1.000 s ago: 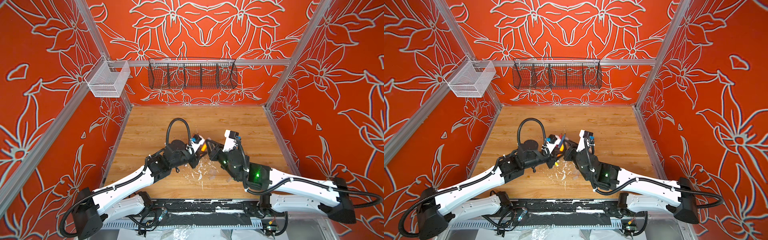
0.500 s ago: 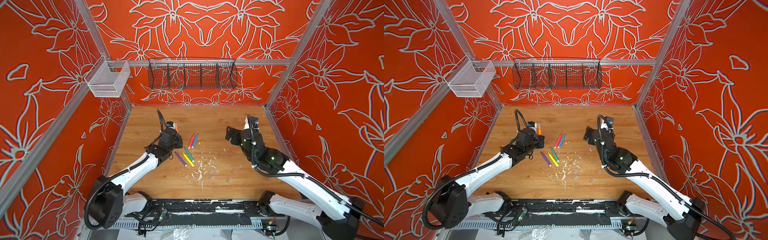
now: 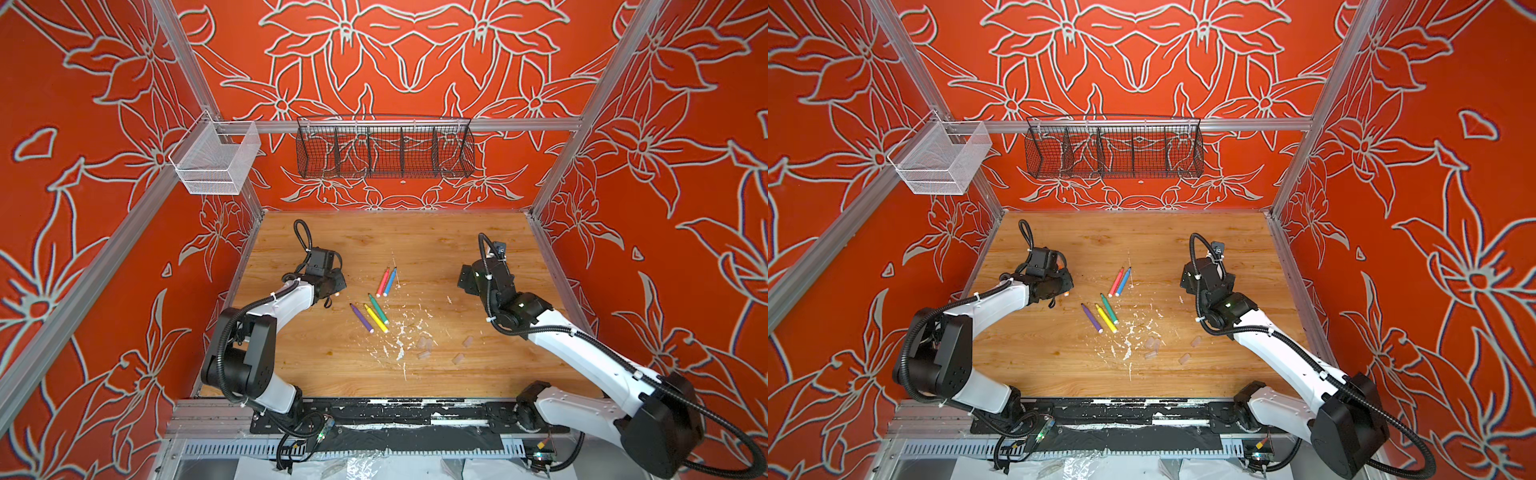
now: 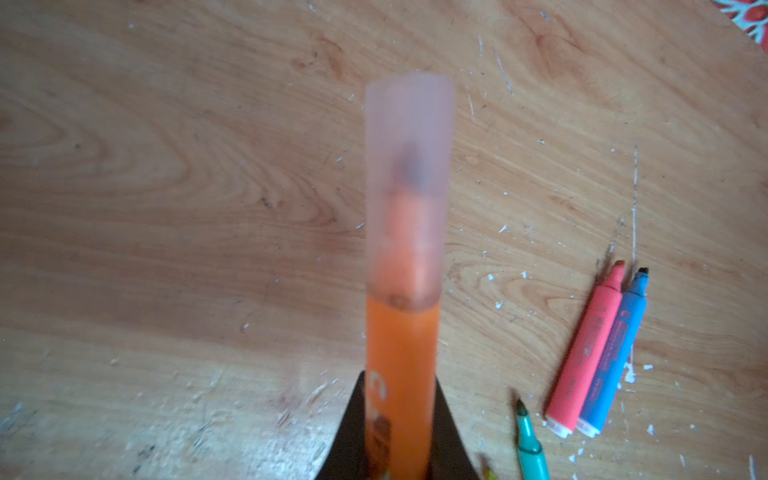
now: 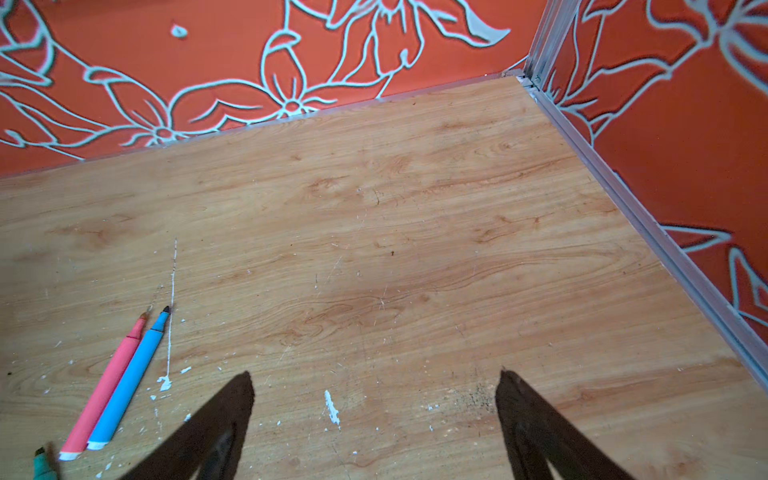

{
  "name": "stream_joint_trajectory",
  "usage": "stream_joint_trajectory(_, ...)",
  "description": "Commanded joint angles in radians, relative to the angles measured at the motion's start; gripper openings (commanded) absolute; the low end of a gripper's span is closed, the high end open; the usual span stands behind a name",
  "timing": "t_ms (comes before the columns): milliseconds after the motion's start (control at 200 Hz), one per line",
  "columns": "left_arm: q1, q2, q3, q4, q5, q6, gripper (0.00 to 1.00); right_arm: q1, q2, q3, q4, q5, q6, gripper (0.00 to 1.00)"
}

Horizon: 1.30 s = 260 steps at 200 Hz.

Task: Insert the pens into the pen caps
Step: 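Move the capped orange marker aside with the left gripper while the right gripper withdraws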

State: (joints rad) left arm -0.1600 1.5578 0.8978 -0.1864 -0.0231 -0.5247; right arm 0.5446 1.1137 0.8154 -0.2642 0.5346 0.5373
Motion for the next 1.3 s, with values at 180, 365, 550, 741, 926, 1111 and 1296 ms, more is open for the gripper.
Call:
stream_joint_trajectory(180, 0.008, 0.159, 0.142, -0.138, 0.035, 0.006, 0.00, -0.010, -0.038, -0.026, 0.015, -0.018, -0.003, 0.92)
stream_joint_trajectory(365, 0.018, 0.260, 0.234, -0.229, 0.060, 0.010, 0.00, -0.016, -0.027, -0.027, 0.016, -0.035, 0.000, 0.92)
stream_joint_trajectory(550, 0.019, 0.313, 0.298, -0.294, 0.098, 0.021, 0.00, -0.018, -0.019, -0.025, 0.014, -0.034, 0.001, 0.91)
stream_joint_trajectory(741, 0.020, 0.327, 0.311, -0.301, 0.112, 0.023, 0.06, -0.020, -0.025, -0.031, 0.019, -0.038, 0.002, 0.91)
stream_joint_trajectory(926, 0.020, 0.326, 0.312, -0.304, 0.113, 0.025, 0.16, -0.023, -0.027, -0.031, 0.017, -0.041, 0.003, 0.91)
stream_joint_trajectory(1111, 0.020, 0.322, 0.312, -0.301, 0.123, 0.033, 0.23, -0.024, -0.036, -0.033, 0.013, -0.041, 0.003, 0.91)
stream_joint_trajectory(1296, 0.020, 0.315, 0.306, -0.297, 0.120, 0.034, 0.27, -0.027, -0.047, -0.033, 0.010, -0.048, 0.004, 0.91)
